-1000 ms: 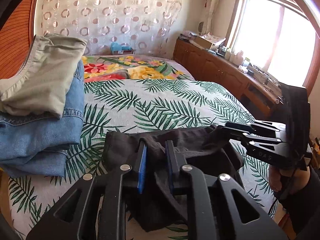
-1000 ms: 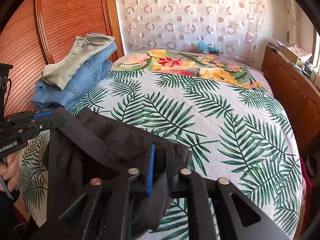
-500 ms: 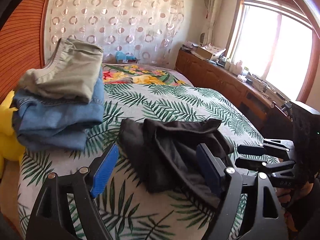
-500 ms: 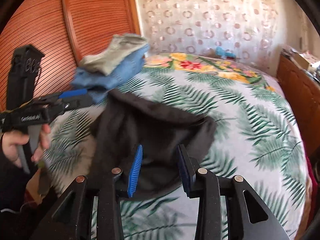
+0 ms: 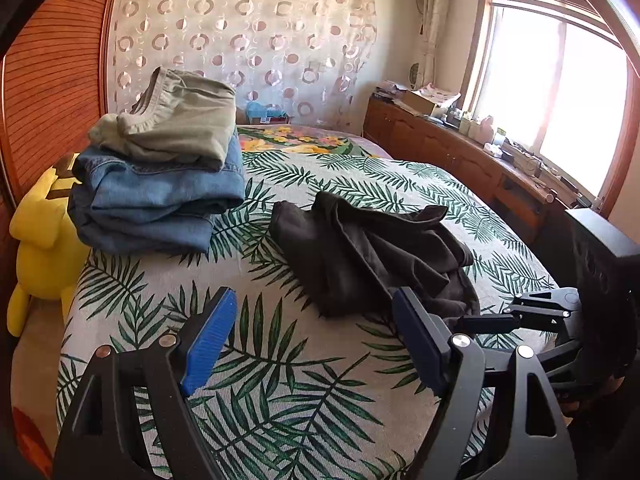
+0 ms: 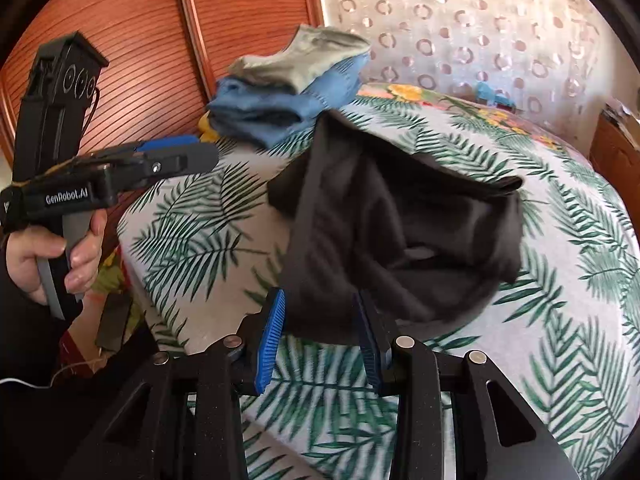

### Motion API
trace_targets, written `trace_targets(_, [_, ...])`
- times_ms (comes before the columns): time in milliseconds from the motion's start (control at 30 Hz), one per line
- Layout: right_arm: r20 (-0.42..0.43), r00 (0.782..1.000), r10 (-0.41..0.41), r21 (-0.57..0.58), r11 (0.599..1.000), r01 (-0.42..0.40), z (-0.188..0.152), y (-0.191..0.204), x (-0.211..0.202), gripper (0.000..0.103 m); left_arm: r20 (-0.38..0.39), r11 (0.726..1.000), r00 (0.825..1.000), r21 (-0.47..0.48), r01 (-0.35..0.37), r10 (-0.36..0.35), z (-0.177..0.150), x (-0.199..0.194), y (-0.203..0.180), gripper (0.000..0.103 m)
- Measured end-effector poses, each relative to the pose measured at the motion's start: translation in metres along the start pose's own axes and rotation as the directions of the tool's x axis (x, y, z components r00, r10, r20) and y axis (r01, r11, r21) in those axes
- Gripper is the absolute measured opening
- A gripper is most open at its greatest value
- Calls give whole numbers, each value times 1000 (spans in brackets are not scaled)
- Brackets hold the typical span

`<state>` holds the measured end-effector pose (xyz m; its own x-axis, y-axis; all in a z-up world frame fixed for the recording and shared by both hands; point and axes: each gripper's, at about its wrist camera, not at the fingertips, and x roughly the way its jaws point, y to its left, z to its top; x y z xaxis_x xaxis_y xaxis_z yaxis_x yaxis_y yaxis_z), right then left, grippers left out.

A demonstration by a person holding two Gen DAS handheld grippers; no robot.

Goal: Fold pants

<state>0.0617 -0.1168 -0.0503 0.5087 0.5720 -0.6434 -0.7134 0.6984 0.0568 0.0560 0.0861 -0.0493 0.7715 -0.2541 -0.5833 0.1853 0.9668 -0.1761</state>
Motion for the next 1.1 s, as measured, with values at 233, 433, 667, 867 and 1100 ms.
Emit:
trace_targets(233, [-54, 998, -19, -27, 999, 17, 2, 4, 28, 37, -4, 1000, 1000, -11, 3, -3, -4, 2, 3, 81])
trace_targets(433, [-49, 998, -29, -84, 996, 25, 3, 10, 30, 36, -13, 1000, 1000, -10, 6, -7, -6, 6, 1, 81])
trace_targets(667, [-27, 1000, 10, -80, 997, -12, 10, -3, 16, 6, -22, 1000, 1000, 5, 15, -15, 2, 16, -2, 81])
trace_targets(867, [85, 995, -52, -63, 996, 57, 41, -35, -17, 6, -34, 1000, 999, 22, 22, -21, 12, 31, -3, 81])
trace_targets(1100, [108, 985, -132, -13, 991, 134, 68, -83, -14, 5, -65, 999, 998, 44, 23, -20, 23, 50, -7, 81])
